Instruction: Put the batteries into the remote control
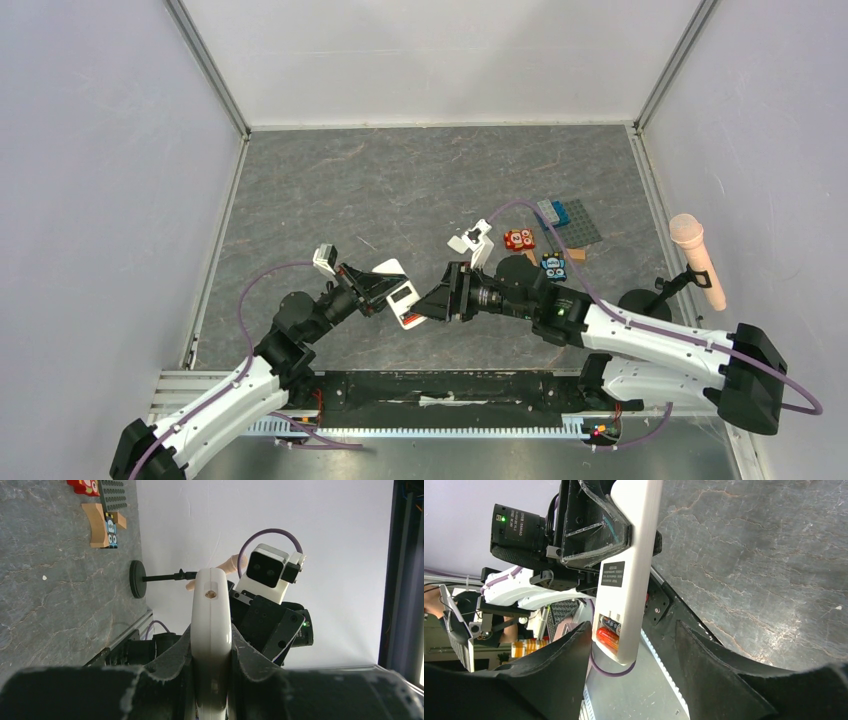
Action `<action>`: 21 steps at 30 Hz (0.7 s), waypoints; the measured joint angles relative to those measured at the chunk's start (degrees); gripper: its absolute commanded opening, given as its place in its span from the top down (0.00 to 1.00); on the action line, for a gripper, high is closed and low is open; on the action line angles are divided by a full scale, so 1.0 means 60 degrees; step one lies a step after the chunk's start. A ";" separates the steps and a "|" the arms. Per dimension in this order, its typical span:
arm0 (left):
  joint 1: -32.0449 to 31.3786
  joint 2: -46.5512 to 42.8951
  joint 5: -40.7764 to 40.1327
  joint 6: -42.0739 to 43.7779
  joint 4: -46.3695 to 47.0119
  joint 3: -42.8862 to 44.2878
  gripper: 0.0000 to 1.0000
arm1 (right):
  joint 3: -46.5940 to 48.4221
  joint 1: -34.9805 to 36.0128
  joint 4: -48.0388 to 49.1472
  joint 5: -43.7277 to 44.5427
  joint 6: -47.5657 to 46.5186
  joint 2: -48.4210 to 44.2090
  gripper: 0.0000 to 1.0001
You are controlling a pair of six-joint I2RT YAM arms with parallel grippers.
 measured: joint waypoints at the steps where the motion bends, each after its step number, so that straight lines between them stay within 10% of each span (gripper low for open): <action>1: 0.0000 0.0000 0.0000 0.0000 0.0000 0.0000 0.98 | -0.0051 0.0000 0.0051 -0.0004 0.0022 -0.0011 0.35; 11: 0.0000 0.0033 0.0004 -0.0004 0.0007 0.0000 0.98 | -0.0856 0.0011 0.1807 -0.0423 0.1399 0.0109 0.41; 21: 0.0000 0.0262 0.0007 -0.0015 0.0448 0.0127 0.96 | -0.0860 0.0149 0.2863 -0.0517 0.2375 0.0696 0.74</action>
